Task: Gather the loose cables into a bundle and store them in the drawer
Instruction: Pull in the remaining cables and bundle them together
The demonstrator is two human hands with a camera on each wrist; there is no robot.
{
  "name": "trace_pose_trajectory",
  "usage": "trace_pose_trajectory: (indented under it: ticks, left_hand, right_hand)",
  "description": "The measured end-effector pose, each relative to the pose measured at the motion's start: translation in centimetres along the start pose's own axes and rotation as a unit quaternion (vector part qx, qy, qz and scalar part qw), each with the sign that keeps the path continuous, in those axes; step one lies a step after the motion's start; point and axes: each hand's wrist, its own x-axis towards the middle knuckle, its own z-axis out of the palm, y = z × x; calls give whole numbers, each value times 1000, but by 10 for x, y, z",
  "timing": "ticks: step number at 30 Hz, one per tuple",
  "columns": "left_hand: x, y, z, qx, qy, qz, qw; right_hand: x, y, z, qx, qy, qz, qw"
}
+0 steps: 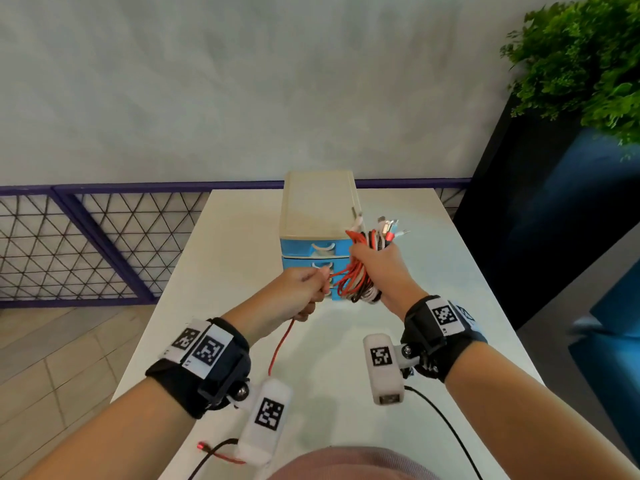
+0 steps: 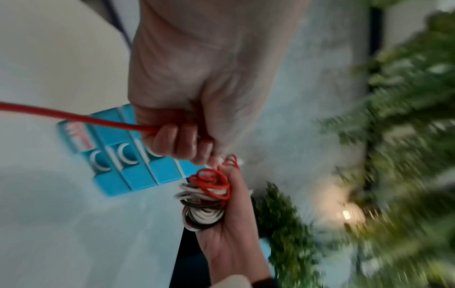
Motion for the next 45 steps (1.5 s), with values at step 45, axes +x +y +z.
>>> trace_pose_trajectory:
  ticks: [45]
  left_hand:
    - [1,26,5,-197,-68,-118,971]
  right_hand:
    - [-12,5,1,67,-235,41,969]
